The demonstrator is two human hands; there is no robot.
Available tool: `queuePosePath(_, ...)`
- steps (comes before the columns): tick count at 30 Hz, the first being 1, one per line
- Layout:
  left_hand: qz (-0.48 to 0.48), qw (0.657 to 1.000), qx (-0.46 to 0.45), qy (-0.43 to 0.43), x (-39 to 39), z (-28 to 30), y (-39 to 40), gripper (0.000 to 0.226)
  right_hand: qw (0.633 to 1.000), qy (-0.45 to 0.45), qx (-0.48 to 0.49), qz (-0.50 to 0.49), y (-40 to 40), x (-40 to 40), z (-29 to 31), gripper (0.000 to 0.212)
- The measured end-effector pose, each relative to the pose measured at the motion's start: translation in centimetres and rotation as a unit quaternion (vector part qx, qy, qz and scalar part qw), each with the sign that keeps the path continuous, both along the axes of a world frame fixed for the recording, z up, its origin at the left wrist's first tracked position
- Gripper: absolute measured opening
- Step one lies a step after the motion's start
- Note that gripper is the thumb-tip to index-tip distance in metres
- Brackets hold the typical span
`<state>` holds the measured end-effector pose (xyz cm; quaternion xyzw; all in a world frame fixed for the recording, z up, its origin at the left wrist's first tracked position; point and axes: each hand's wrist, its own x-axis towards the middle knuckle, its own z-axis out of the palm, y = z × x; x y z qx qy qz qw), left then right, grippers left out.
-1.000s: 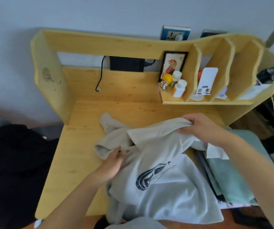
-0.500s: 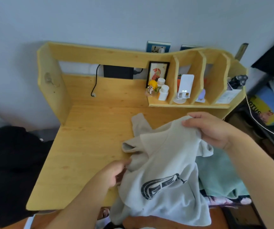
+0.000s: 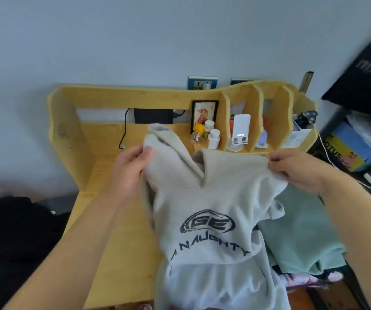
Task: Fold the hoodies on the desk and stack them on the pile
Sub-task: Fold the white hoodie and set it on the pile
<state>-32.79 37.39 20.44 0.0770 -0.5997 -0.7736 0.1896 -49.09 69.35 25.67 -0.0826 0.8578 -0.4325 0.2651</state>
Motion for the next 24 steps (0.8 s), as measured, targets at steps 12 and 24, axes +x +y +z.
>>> queuePosePath(12, -0.215, 0.924, -0.103, -0.3, -0.1, -1.4, -2.9, 0.034, 0.945, 0.25, 0.186, 0.097, -0.6, -0.5, -2.0, 0.037)
queuePosePath(24, 0.236, 0.654, -0.719, 0.012, 2.1, 20.0, -4.5, 0.047, 0.89, 0.442, -0.101, 0.044, 0.1, 1.3, 13.8, 0.022)
